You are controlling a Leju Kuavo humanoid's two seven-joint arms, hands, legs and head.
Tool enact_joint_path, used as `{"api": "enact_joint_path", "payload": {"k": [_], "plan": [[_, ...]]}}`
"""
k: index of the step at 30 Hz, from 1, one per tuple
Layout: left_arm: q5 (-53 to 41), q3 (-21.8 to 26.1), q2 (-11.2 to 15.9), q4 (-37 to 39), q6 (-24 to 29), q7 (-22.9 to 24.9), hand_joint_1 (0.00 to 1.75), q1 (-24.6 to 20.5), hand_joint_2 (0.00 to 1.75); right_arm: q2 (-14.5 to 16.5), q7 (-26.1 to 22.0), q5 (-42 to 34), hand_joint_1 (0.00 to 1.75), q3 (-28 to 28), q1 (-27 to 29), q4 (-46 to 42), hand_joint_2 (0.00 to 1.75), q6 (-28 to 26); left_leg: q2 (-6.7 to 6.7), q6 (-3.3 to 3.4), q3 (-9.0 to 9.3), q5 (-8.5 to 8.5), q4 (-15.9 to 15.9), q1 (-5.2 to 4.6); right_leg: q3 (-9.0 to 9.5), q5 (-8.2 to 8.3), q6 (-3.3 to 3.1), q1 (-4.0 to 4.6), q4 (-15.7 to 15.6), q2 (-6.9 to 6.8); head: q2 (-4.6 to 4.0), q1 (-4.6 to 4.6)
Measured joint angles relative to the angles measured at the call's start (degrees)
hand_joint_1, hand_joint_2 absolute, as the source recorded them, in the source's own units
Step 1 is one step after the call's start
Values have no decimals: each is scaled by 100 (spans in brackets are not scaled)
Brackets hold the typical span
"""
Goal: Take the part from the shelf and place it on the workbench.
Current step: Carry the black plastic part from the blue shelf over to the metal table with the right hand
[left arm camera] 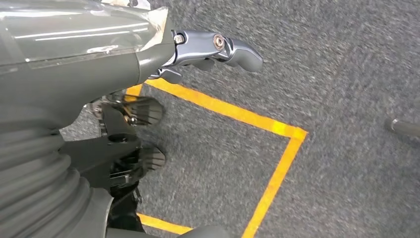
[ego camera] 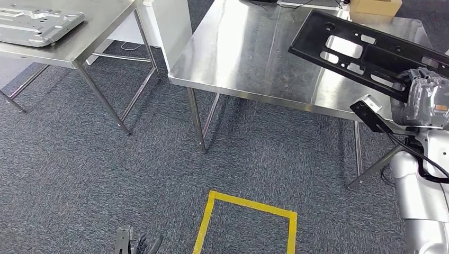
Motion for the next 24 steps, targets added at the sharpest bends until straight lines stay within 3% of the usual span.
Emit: {"api": "enact_joint_path", "payload": {"k": [2, 3, 4, 6, 8, 11, 13, 15, 17, 18, 19, 20, 22, 24], "plan": [[18, -1, -2, 0, 3, -1, 0, 4, 175, 42, 8, 29, 175, 9, -11, 4, 175, 4, -2, -35, -446, -267, 784, 16, 11, -17, -33, 23, 2, 12, 0, -10], [22, -1, -2, 0, 4, -1, 0, 7, 175, 61, 9, 39, 175, 16, -12, 8, 175, 7, -2, -32, -600, -265, 984, 20, 21, -26, -45, 41, 2, 21, 0, -11], [26, -1, -2, 0, 6, -1, 0, 9, 175, 78, 9, 46, 175, 25, -16, 11, 175, 11, -5, -16, -646, -158, 971, 21, 36, -36, -56, 56, 2, 30, 0, -11], [34, 0, -1, 0, 13, -4, 0, 9, 175, 115, 9, 54, 175, 43, -46, 16, 175, 21, -34, 70, -399, 314, 306, 12, 85, -61, -82, 86, -1, 51, 0, -12], [44, 3, 18, 0, 20, -12, 0, 5, 175, 156, 9, 63, 175, 54, -119, 28, 175, 31, -74, 187, -65, 602, -414, -18, 109, -85, -86, 109, -6, 72, 0, 3], [56, 6, 26, 0, 32, -23, 0, 4, 175, 207, 9, 76, 175, 68, -220, 72, 175, 48, -65, 255, 57, 599, -667, -74, 105, -100, -20, 99, -33, 88, 0, -28], [56, 9, 20, 0, 48, -25, 0, 3, 175, 221, 4, 90, 175, 84, -255, 97, 175, 48, -53, 270, 155, 625, -766, -43, 81, -146, 24, 88, 18, 69, 0, -40], [53, 12, 7, 0, 57, -27, 0, 1, 175, 221, -1, 92, 175, 103, -309, 129, 175, 40, -47, 280, 259, 652, -861, 1, -157, -342, 26, 87, 486, 45, 0, -23], [49, 13, -7, 0, 57, -26, 0, -1, 175, 221, -2, 81, 175, 119, -339, 173, 175, 33, -48, 290, 292, 628, -868, 3, -603, -597, 40, 79, 1288, 39, 0, -4], [47, 14, -12, 0, 57, -26, 0, 1, 175, 222, -2, 76, 175, 127, -335, 193, 175, 30, -50, 289, 308, 608, -866, 5, -782, -642, 72, 67, 1556, 37, 0, 1], [47, 15, -16, 0, 57, -25, 0, 2, 175, 222, -3, 73, 175, 134, -328, 210, 175, 28, -53, 279, 329, 583, -861, 10, -851, -590, 122, 51, 1601, 32, 0, 2], [47, 17, -20, 0, 57, -25, 0, 2, 175, 221, -3, 72, 175, 140, -323, 223, 175, 27, -56, 262, 358, 553, -852, 18, -796, -442, 185, 33, 1403, 23, 0, 4], [47, 20, -26, 0, 57, -25, 0, 2, 175, 222, -4, 69, 175, 145, -325, 241, 175, 24, -62, 199, 414, 463, -805, 24, -434, -32, 297, 2, 562, -40, 0, 14], [47, 21, -25, 0, 57, -25, 0, 2, 175, 231, -5, 68, 175, 151, -332, 258, 175, 17, -61, 129, 426, 378, -749, 1, -170, 167, 273, 11, 18, -68, 0, 25]]}}
